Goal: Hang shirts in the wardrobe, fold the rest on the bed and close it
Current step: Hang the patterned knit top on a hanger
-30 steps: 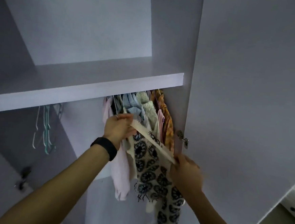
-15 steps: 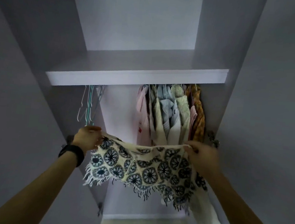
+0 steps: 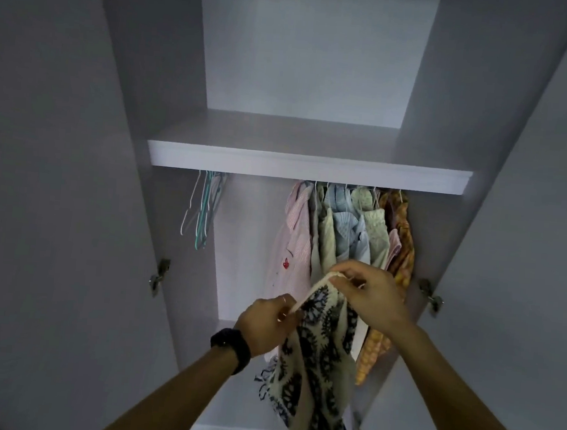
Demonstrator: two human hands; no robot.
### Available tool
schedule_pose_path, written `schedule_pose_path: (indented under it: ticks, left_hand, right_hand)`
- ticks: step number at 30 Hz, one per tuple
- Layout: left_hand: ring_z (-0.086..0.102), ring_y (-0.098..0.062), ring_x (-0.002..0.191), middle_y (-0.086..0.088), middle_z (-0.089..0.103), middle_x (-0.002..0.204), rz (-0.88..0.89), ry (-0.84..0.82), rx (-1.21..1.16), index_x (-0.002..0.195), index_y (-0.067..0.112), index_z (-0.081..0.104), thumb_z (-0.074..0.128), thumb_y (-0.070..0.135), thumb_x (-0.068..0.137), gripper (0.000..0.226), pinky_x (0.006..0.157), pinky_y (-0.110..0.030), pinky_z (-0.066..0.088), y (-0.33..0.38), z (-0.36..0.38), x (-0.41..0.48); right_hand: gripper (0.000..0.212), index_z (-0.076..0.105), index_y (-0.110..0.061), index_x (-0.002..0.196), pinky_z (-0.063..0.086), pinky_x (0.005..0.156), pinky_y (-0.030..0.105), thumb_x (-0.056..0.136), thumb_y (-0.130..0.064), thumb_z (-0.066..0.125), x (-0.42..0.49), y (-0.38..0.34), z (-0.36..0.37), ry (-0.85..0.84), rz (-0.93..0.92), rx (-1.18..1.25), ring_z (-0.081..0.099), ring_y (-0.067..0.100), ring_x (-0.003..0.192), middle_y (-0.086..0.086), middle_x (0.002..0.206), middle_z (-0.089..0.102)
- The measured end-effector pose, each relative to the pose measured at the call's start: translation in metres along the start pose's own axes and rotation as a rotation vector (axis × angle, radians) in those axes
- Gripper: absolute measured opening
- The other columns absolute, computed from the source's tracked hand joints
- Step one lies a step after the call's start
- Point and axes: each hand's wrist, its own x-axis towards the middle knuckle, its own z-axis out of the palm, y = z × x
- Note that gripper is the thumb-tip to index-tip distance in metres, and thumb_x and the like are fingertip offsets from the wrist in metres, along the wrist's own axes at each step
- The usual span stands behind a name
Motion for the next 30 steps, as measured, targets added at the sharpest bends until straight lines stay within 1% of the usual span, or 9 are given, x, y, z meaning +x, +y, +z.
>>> schedule_pose_path:
  ticks: [4, 8, 11, 14, 19, 23, 26, 28, 30]
  left_hand:
    - [0.069, -0.028, 0.088, -0.002, 0.073, 0.096, 0.116, 0.090, 0.519, 0.122, 0.029, 0.057, 0.031, 0.039, 0.106, 0.032, 0.071, -0.032, 0.051, -0.011, -0.037, 0.002]
    - [0.067, -0.027, 0.077, -0.001, 0.069, 0.087, 0.301, 0.200, 0.917, 0.107, 0.023, 0.055, 0.041, 0.029, 0.102, 0.016, 0.061, -0.030, 0.034, 0.011, -0.083, 0.016]
    - [0.067, -0.028, 0.083, -0.001, 0.070, 0.092, 0.306, 0.202, 1.063, 0.103, 0.022, 0.054, 0.039, 0.031, 0.103, 0.018, 0.064, -0.031, 0.036, 0.021, -0.110, 0.022]
    - [0.066, -0.033, 0.095, -0.004, 0.070, 0.104, 0.146, 0.192, 1.027, 0.108, 0.023, 0.056, 0.040, 0.035, 0.101, 0.022, 0.068, -0.034, 0.041, 0.011, -0.139, 0.023]
    - [0.065, -0.035, 0.099, -0.012, 0.070, 0.109, -0.082, 0.196, 0.855, 0.120, 0.027, 0.063, 0.043, 0.039, 0.101, 0.030, 0.077, -0.036, 0.049, -0.028, -0.162, 0.012]
    - [0.063, -0.034, 0.079, -0.011, 0.068, 0.085, -0.102, 0.252, 0.635, 0.100, 0.020, 0.068, 0.049, 0.038, 0.099, 0.025, 0.067, -0.036, 0.052, -0.032, -0.155, 0.011]
    - [0.061, -0.035, 0.069, -0.004, 0.055, 0.066, -0.044, 0.298, 0.558, 0.079, 0.028, 0.058, 0.053, 0.036, 0.095, 0.019, 0.057, -0.032, 0.039, -0.017, -0.150, 0.019]
    - [0.061, -0.036, 0.068, -0.005, 0.056, 0.066, -0.030, 0.322, 0.556, 0.083, 0.024, 0.063, 0.054, 0.035, 0.094, 0.018, 0.057, -0.032, 0.039, -0.010, -0.151, 0.027]
    - [0.058, -0.031, 0.066, -0.005, 0.060, 0.071, -0.034, 0.338, 0.543, 0.095, 0.025, 0.068, 0.053, 0.033, 0.095, 0.016, 0.058, -0.031, 0.040, -0.010, -0.152, 0.032]
  right_hand:
    - [0.013, 0.070, -0.022, 0.105, 0.053, 0.067, 0.032, 0.094, -0.017, 0.064, -0.012, 0.015, -0.006, -0.049, -0.071, -0.417, 0.066, 0.017, 0.080, -0.002, 0.095, 0.070]
    - [0.015, 0.060, -0.021, 0.103, 0.046, 0.054, 0.035, 0.089, -0.021, 0.062, -0.019, 0.022, 0.002, -0.051, -0.076, -0.659, 0.063, 0.028, 0.076, 0.002, 0.092, 0.062]
    - [0.014, 0.061, -0.018, 0.101, 0.048, 0.056, 0.037, 0.088, -0.015, 0.061, -0.013, 0.026, -0.001, -0.034, 0.006, -0.685, 0.062, 0.032, 0.079, 0.006, 0.089, 0.062]
    - [0.018, 0.068, -0.020, 0.104, 0.052, 0.064, 0.036, 0.087, -0.016, 0.066, -0.010, 0.033, -0.022, 0.008, 0.126, -0.606, 0.066, 0.030, 0.083, 0.004, 0.091, 0.069]
    - [0.029, 0.065, -0.025, 0.098, 0.043, 0.065, 0.027, 0.077, -0.012, 0.079, -0.016, 0.044, -0.046, 0.114, 0.070, -0.408, 0.059, 0.018, 0.073, -0.010, 0.083, 0.063]
    - [0.040, 0.049, -0.032, 0.095, 0.048, 0.062, 0.031, 0.074, -0.015, 0.079, -0.017, 0.040, -0.040, 0.217, -0.051, -0.438, 0.060, 0.020, 0.075, -0.010, 0.093, 0.060]
    - [0.021, 0.059, -0.027, 0.095, 0.052, 0.056, 0.031, 0.077, -0.024, 0.068, -0.020, 0.046, -0.025, 0.211, -0.225, -0.469, 0.064, 0.017, 0.072, -0.011, 0.093, 0.064]
    - [0.017, 0.071, -0.028, 0.093, 0.054, 0.066, 0.023, 0.082, -0.017, 0.065, -0.018, 0.054, -0.015, 0.134, -0.106, -0.186, 0.067, 0.004, 0.077, -0.017, 0.091, 0.071]
    - [0.039, 0.079, -0.033, 0.084, 0.052, 0.070, 0.012, 0.084, 0.003, 0.065, -0.013, 0.057, -0.011, 0.104, 0.200, 0.249, 0.069, -0.001, 0.082, -0.021, 0.088, 0.074]
